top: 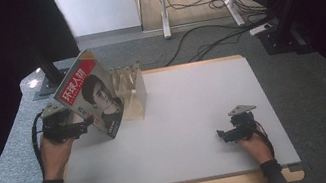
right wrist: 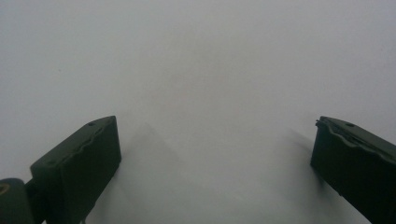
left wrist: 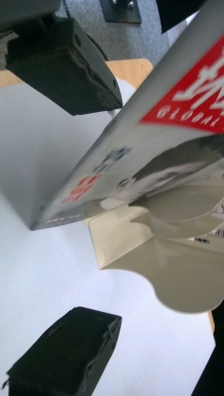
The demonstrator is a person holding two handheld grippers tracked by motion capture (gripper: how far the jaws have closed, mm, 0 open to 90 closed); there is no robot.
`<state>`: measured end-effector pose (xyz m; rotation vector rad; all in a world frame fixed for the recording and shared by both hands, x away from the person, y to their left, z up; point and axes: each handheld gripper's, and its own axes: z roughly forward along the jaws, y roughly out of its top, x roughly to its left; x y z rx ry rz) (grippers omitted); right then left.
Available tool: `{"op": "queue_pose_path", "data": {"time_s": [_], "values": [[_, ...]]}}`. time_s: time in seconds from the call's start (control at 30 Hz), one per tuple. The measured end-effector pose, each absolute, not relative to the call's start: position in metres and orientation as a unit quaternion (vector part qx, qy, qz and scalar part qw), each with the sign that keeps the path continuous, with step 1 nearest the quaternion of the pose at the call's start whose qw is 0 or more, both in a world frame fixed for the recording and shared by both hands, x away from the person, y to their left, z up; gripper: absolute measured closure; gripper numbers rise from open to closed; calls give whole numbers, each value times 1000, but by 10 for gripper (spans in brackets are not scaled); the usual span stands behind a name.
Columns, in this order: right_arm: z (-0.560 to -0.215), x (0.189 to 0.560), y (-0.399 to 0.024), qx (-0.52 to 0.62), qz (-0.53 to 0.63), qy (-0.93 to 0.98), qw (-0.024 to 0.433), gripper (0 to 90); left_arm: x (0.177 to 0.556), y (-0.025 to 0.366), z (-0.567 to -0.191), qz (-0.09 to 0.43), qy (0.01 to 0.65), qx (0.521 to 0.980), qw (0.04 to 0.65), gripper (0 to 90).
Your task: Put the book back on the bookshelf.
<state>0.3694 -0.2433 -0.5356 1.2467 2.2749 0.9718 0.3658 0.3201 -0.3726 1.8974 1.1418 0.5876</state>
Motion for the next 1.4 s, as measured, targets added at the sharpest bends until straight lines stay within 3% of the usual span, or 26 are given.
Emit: {"op": "queue_pose_path", "data": {"time_s": [0.33, 0.6, 1.1, 1.4], "values": [[-536, 369, -243, 442, 345, 807, 185, 8, 338, 299, -374, 221, 410, 773, 430, 11], [-536, 369, -243, 442, 345, 807, 185, 8, 337, 272, -388, 191, 383, 789, 440, 6], [-536, 369, -243, 442, 345, 807, 185, 8, 349, 211, -438, 144, 333, 819, 445, 2], [-536, 369, -243, 442, 345, 807, 185, 8, 353, 196, -469, 126, 323, 824, 448, 0]]}}
